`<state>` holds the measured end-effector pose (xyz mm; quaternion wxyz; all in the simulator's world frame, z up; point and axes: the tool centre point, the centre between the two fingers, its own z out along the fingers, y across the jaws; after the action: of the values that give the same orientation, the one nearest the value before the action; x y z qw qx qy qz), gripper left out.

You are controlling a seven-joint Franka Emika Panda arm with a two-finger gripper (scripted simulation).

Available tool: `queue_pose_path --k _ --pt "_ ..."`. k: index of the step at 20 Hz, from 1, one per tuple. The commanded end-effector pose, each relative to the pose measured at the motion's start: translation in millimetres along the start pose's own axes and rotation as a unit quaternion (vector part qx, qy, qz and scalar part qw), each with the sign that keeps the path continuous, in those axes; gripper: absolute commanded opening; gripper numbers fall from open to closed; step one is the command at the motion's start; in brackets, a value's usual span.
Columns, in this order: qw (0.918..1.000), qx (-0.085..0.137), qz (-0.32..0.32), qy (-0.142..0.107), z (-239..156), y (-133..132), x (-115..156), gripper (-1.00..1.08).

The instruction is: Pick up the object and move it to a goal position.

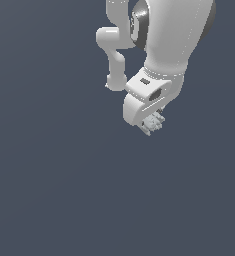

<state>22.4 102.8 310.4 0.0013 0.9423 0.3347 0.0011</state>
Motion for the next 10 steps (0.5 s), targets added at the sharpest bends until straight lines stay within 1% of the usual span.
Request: queue_pose_path --k 1,5,10 --pt "1.0000 0.000 0.000 0.000 -22 -15 9 -1.00" --pt "1.0000 0.001 0.001 -0.001 -48 -32 21 -1.00" --pt "1.0000 0.001 0.001 -0.001 -68 -44 31 -1.00"
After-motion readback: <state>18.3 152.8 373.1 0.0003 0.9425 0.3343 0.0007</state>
